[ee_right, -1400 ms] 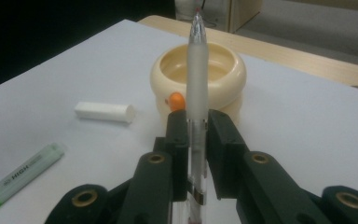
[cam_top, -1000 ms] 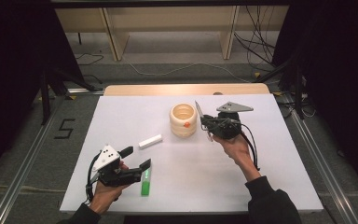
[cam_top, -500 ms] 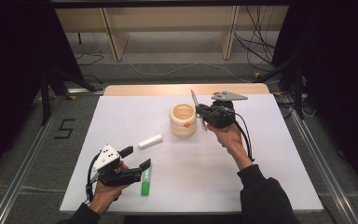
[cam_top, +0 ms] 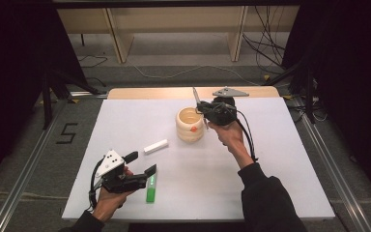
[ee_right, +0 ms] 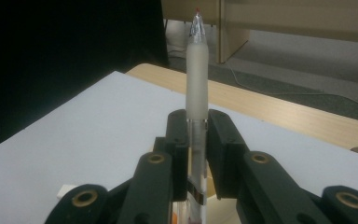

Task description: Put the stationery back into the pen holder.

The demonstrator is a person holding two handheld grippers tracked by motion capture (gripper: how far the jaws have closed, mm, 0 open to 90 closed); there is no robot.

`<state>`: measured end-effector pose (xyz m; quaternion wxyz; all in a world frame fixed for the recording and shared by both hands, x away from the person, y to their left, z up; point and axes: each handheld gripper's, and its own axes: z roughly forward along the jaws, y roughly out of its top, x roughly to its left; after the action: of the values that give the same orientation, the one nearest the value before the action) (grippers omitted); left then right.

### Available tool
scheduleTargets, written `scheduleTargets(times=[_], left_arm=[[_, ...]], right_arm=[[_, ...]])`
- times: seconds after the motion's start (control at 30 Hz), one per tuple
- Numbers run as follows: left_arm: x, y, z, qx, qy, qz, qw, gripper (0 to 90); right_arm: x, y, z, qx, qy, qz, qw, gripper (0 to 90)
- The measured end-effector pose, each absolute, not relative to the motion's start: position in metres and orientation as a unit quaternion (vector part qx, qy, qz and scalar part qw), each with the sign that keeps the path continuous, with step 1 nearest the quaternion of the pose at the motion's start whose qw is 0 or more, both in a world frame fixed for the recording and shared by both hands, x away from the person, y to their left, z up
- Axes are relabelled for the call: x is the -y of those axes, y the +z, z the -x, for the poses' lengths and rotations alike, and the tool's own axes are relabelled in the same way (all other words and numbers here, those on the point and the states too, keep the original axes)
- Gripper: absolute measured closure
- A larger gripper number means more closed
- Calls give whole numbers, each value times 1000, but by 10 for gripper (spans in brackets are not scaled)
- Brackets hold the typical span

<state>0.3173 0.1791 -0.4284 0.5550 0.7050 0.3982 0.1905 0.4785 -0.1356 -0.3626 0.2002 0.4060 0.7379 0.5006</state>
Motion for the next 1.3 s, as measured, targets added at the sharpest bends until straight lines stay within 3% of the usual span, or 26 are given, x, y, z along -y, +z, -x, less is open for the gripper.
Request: scheduleTargets(times=[1.3], left_arm=[[-180, -428, -317, -399, 186, -701, 560, 158]], right_arm=[[89, -358, -515, -731, 492, -409, 236, 798]])
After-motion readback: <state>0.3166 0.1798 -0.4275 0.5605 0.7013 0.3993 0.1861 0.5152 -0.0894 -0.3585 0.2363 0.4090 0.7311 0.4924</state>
